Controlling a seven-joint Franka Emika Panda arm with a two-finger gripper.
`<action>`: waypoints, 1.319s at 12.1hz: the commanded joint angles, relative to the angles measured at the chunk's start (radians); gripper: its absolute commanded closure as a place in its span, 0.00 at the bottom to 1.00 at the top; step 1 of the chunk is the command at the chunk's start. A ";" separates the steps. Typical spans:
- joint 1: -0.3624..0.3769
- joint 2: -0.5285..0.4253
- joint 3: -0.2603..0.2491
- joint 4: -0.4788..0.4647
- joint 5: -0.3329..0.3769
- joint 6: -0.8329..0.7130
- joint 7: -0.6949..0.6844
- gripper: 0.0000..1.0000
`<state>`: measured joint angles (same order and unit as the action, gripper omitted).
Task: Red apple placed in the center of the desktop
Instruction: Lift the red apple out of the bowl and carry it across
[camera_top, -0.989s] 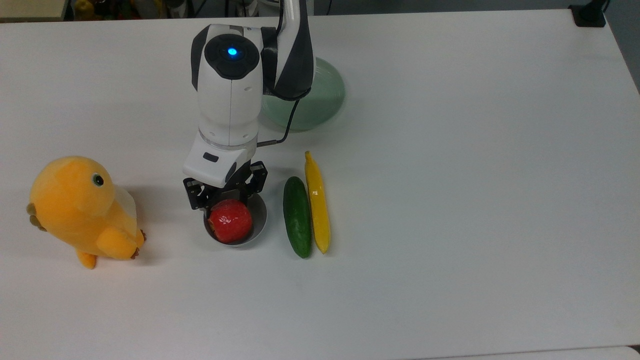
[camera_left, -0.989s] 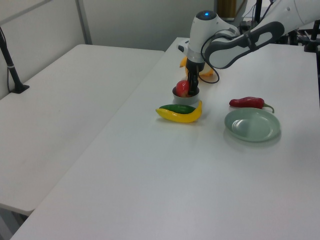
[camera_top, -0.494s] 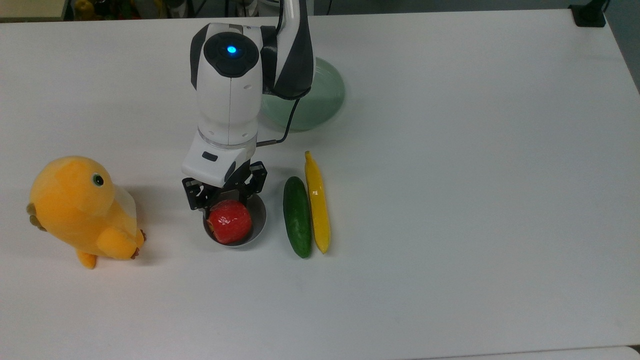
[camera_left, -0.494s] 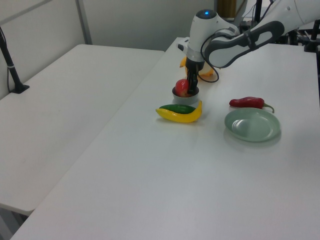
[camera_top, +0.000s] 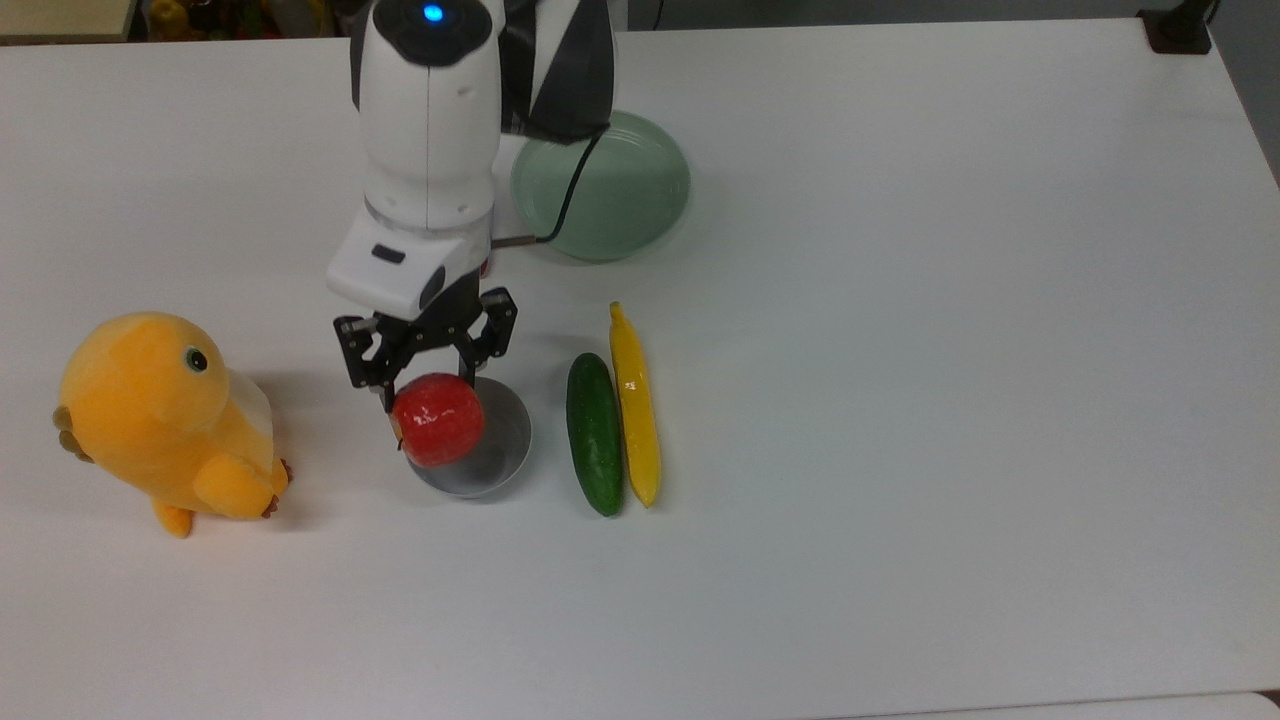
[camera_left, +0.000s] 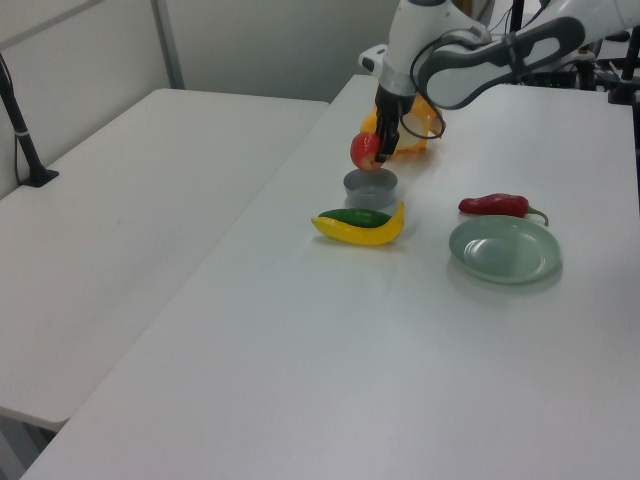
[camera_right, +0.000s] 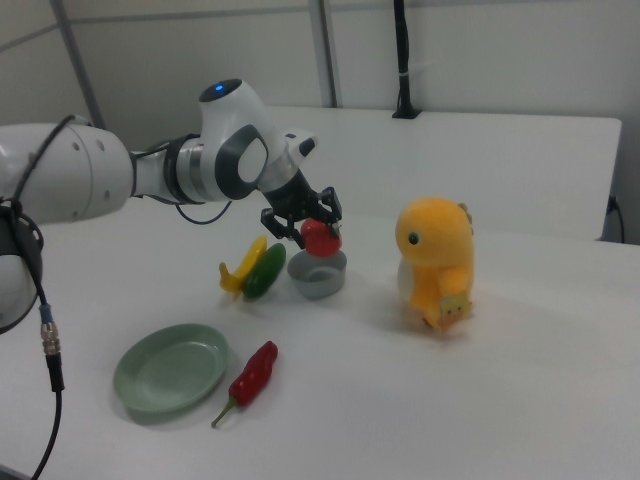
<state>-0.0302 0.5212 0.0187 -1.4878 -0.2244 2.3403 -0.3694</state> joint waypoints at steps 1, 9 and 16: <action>-0.005 -0.110 0.041 -0.141 0.002 -0.002 -0.028 0.70; 0.078 -0.234 0.153 -0.167 0.005 -0.082 0.067 0.70; 0.213 -0.262 0.171 -0.294 0.030 -0.139 0.424 0.70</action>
<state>0.1584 0.3055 0.1976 -1.6773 -0.2163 2.2025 -0.0700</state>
